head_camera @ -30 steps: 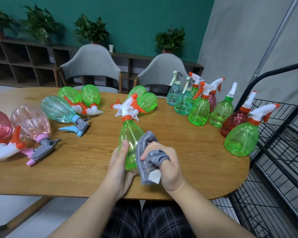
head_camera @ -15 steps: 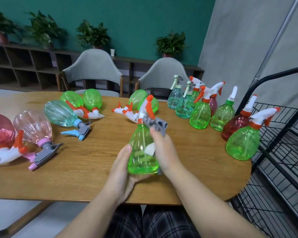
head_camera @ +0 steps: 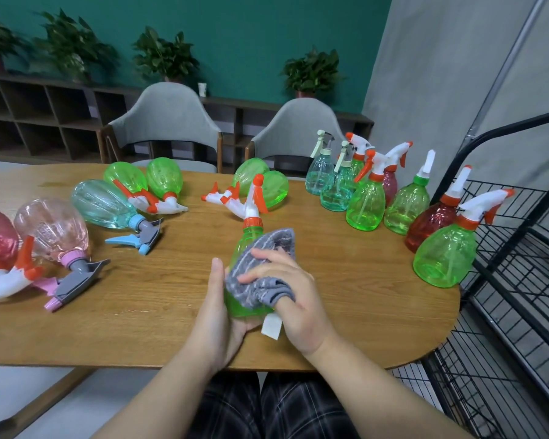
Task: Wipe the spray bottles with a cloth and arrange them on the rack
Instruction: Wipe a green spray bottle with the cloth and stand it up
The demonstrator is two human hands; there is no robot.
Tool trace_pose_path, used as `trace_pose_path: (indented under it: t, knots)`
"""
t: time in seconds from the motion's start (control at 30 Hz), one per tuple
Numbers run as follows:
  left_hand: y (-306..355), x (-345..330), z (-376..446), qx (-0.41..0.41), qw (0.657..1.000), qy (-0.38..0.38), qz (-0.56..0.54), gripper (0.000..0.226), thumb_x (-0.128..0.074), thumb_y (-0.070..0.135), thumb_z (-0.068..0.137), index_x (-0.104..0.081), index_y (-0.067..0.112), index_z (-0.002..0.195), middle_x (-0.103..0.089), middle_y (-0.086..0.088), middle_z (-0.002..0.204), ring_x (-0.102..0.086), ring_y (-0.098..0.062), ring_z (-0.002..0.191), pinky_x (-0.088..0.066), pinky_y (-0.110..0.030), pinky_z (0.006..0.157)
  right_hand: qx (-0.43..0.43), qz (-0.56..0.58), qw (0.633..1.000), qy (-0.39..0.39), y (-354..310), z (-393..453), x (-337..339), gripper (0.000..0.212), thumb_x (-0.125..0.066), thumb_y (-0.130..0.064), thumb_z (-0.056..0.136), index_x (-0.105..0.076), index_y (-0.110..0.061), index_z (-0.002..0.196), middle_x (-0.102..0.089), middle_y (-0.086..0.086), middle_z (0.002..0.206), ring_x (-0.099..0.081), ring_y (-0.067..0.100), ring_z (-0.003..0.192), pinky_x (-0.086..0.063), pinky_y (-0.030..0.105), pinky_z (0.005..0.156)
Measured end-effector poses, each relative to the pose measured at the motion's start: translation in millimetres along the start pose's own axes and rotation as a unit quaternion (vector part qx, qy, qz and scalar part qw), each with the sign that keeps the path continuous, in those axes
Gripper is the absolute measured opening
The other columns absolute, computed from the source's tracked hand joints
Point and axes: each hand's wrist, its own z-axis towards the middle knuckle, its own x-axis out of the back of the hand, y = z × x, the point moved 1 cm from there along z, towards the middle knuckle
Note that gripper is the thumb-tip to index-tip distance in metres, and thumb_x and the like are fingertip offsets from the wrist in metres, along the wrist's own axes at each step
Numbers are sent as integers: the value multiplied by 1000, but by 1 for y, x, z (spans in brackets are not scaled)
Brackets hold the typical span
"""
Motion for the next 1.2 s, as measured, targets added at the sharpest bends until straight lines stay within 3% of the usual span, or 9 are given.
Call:
trace_pose_path:
  t: [0.2, 0.3, 0.37, 0.43, 0.53, 0.73, 0.87, 1.0, 1.2]
  knots:
    - [-2, 4, 5, 1, 998, 58, -1, 103, -88, 59, 54, -52, 6, 135, -61, -24, 128, -65, -33, 108, -59, -43, 73, -93, 204, 974, 34, -15, 4, 4, 24, -50, -26, 63, -62, -7, 55, -62, 7, 64, -55, 24, 68, -44, 27, 80]
    - [-3, 9, 6, -1, 999, 46, -16, 76, -75, 55, 66, -59, 12, 127, -71, -15, 112, -70, -26, 91, -61, -38, 61, -248, 438, 845, 184, -22, 23, 19, 44, -42, -24, 85, -55, -13, 44, -53, 6, 48, -53, 21, 51, -43, 33, 68]
    - [-1, 8, 4, -2, 999, 26, -19, 71, -71, 58, 66, -60, 17, 123, -73, -12, 106, -72, -25, 87, -60, -35, 57, -279, 478, 791, 261, -16, 35, 29, 42, -37, -26, 98, -63, -11, 69, -65, 9, 70, -63, 20, 68, -47, 36, 80]
    - [-2, 8, 5, 0, 1000, 10, -22, 73, -73, 60, 65, -61, 15, 121, -73, -13, 106, -73, -25, 86, -60, -35, 57, -283, 436, 812, 268, -17, 43, 29, 30, -41, -31, 100, -64, -13, 93, -71, 8, 95, -66, 20, 88, -50, 36, 83]
    - [-3, 6, 5, 1, 1000, 5, -17, 63, -54, 52, 82, -57, 10, 128, -73, -13, 108, -73, -23, 86, -60, -36, 61, -277, 336, 883, 174, -15, 44, 15, 27, -44, -30, 100, -65, -15, 92, -72, 2, 82, -69, 16, 78, -53, 32, 73]
    - [-2, 6, 7, -13, 1000, 14, 17, 53, -46, 47, 86, -60, 17, 128, -69, -13, 119, -69, -21, 96, -56, -44, 78, -186, 32, 982, 27, -7, 32, -8, 50, -42, -31, 92, -43, -31, 142, -39, -30, 140, -25, -1, 140, -19, 34, 119]
    - [-3, 8, 7, -3, 1000, 26, 14, 44, -33, 40, 101, -61, 17, 126, -68, -14, 120, -67, -22, 101, -53, -48, 84, -125, 6, 992, 33, -4, 22, -8, 46, -40, -18, 81, -65, -21, 119, -46, -34, 118, -27, -23, 125, -22, 17, 111]
    - [-3, 6, 7, 10, 999, 30, -16, 47, -29, 39, 100, -63, 14, 121, -70, -13, 114, -70, -20, 97, -60, -36, 73, -40, -10, 999, 25, -2, 10, -10, 45, -42, -20, 67, -74, -14, 98, -56, -31, 111, -40, -13, 125, -25, 24, 111]
    - [0, 4, 4, 32, 999, 20, -29, 75, -40, 64, 81, -61, 7, 125, -68, -20, 119, -70, -26, 102, -60, -32, 72, 82, -59, 995, -14, -3, -8, -12, 38, -40, -25, 61, -71, -5, 68, -73, 8, 85, -63, 11, 103, -27, 26, 110]
